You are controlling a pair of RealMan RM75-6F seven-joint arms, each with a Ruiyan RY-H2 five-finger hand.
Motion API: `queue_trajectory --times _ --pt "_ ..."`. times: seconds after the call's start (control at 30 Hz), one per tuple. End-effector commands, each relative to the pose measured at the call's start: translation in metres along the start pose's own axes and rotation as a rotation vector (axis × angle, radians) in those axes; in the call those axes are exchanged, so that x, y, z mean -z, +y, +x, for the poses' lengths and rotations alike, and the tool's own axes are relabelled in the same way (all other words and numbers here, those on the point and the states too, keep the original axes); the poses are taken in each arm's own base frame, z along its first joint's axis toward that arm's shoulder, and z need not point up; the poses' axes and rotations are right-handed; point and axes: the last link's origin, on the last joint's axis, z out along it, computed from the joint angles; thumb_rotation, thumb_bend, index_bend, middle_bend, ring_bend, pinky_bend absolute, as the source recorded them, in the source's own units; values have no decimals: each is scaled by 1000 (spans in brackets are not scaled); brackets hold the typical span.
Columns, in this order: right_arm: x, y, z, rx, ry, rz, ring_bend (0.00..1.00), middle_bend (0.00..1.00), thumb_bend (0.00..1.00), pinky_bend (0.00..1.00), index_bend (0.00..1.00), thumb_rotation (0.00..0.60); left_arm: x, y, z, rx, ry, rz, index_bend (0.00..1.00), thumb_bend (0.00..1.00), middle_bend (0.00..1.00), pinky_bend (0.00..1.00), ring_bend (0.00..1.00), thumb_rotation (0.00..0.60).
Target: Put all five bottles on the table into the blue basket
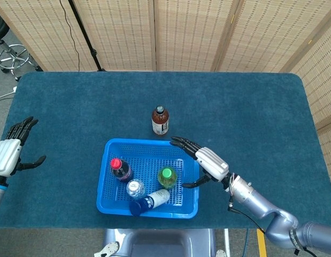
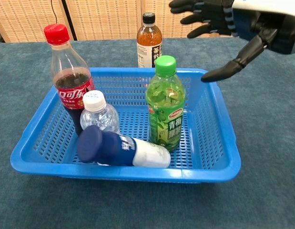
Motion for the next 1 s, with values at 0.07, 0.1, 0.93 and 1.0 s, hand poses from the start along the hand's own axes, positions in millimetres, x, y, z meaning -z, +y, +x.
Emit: queue_trajectory --times 0.07,0.1,0.93,1.0 --pt "-1 -7 24 23 74 7 0 0 0 85 7 600 0 0 0 -1 3 -1 0 239 0 0 0 600" --pt "-2 -8 29 27 88 5 0 0 0 80 5 600 0 0 0 -2 4 -2 0 239 0 0 0 600" --pt "-83 101 72 -60 97 -350 0 0 0 0 0 600 -3 5 -4 -53 17 13 0 238 0 0 0 600" --pt "-88 103 64 -77 85 -347 0 0 0 0 0 600 -4 5 -5 -57 19 20 0 237 0 0 0 600"
